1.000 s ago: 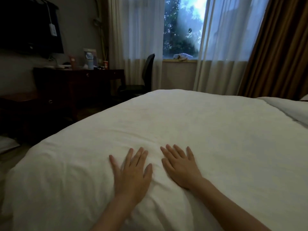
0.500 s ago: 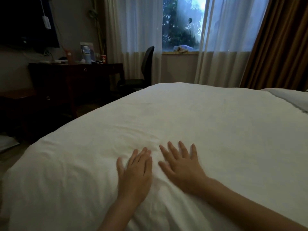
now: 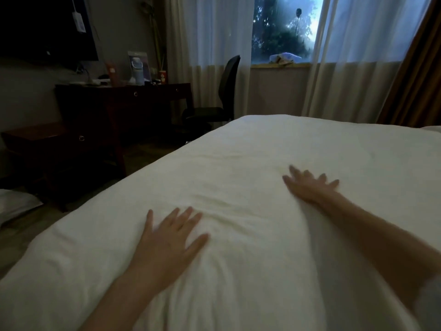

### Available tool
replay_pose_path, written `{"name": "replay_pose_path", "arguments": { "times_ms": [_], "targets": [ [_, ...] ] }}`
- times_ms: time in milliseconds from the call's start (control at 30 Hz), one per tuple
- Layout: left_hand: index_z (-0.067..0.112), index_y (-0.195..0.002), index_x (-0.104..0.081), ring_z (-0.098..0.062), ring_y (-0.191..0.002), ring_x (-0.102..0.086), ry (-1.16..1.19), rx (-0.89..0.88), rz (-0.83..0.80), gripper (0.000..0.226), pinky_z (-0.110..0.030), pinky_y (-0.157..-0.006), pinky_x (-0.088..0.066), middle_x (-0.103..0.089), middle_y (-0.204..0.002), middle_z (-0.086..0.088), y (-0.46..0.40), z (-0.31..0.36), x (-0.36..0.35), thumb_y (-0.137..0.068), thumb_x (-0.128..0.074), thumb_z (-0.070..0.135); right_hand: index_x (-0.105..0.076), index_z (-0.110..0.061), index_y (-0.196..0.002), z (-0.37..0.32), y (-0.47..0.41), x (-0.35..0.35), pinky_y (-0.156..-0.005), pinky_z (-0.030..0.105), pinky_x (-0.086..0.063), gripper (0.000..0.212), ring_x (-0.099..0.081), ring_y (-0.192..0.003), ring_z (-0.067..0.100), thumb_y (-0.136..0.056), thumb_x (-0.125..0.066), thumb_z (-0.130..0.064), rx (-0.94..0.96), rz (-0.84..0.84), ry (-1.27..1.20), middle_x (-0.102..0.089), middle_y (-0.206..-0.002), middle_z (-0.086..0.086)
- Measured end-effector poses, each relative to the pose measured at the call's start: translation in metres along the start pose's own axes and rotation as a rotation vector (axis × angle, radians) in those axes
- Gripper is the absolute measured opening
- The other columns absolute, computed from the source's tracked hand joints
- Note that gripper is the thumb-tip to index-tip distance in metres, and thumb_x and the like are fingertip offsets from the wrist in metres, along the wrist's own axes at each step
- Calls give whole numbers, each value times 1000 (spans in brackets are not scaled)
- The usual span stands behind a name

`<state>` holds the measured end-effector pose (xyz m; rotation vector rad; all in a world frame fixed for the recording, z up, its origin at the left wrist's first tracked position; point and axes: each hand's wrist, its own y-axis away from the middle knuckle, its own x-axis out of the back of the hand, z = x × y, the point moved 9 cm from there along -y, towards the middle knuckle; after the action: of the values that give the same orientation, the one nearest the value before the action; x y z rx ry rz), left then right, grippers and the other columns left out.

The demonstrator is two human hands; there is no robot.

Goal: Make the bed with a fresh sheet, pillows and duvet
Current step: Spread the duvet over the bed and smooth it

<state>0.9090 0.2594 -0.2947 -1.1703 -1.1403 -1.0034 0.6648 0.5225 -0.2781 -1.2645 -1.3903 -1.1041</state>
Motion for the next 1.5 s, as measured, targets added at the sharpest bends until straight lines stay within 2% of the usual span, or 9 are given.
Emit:
{"name": "replay_pose_path", "arguments": {
  "times_ms": [100, 300, 467, 600, 767, 867, 1033, 1233, 1500],
  "targets": [
    [45, -148, 3, 0, -145, 5, 92, 105, 77, 105, -45, -116, 11, 7, -152, 29, -12, -40, 5, -54, 33, 81, -2, -41, -151, -124, 21, -47, -112, 63, 2, 63, 1, -146, 40, -94, -12, -66, 297, -47, 134, 1, -162, 3],
    [17, -128, -61, -6, -134, -30, 111, 133, 79, 44, -45, -113, -14, -55, -135, 0, -10, -95, -24, -93, -41, 36, -27, -17, -151, -242, 207, -63, -119, 36, 10, 52, -1, -148, 10, -103, -36, -36, 1401, -530, -36, -14, -160, -2],
    [26, -115, -69, -8, -116, -41, 238, 207, 136, 71, -33, -109, -12, -67, -121, 4, -24, -104, -33, -96, -8, 56, -27, -35, -149, -142, -16, 13, -116, 57, -1, 55, -4, -148, 22, -97, -34, -51, 439, 142, -44, -17, -160, -1],
    [23, -120, -67, -11, -119, -41, 233, 185, 193, 65, -40, -108, -17, -64, -125, 1, -19, -105, -30, -95, -14, 52, -11, -38, -152, -97, -60, -23, -106, 71, 9, 69, 2, -143, 48, -91, -17, -70, -199, -34, -17, -2, -160, 17],
    [33, -140, -43, -11, -132, -43, 148, 238, 219, 56, -34, -107, -18, -40, -146, 14, -30, -115, -9, -91, -16, 39, -14, -32, -153, -322, 27, -74, -110, 62, 10, 54, 2, -148, 28, -102, -20, -49, 596, -212, -52, -2, -162, 5],
    [27, -153, -3, -13, -147, -5, 6, 232, 98, 56, -40, -118, 2, 4, -160, 9, -42, -116, -16, -99, -15, 39, -33, -14, -149, -363, 98, -61, -119, 45, -5, 44, -15, -147, 24, -106, -30, -24, 1051, -557, -291, -22, -158, 8],
    [34, -151, 11, -17, -146, 15, 27, 194, -118, 67, -51, -110, 18, 23, -157, 6, -65, -85, -17, -92, -9, 61, -44, -14, -143, -232, 34, 10, -115, 33, -23, 41, -31, -140, 22, -104, -40, -23, 702, -291, -467, -37, -151, 6],
    [47, -147, 7, -4, -145, 10, 166, 126, -77, 65, -49, -116, 9, 12, -156, 22, -84, -49, -17, -87, -4, 69, -11, -36, -152, -17, -24, -9, -113, 59, 5, 66, 1, -147, 36, -94, -19, -66, -73, 24, 102, -6, -162, 2],
    [41, -146, 19, -3, -145, 10, 139, 90, -59, 56, -46, -116, 6, 20, -151, 25, -80, -54, -25, -96, -1, 55, -3, -32, -153, -193, 153, -60, -116, 43, 16, 64, 12, -148, 19, -98, -24, -59, 964, -273, 117, 5, -162, 2]
  ]
}}
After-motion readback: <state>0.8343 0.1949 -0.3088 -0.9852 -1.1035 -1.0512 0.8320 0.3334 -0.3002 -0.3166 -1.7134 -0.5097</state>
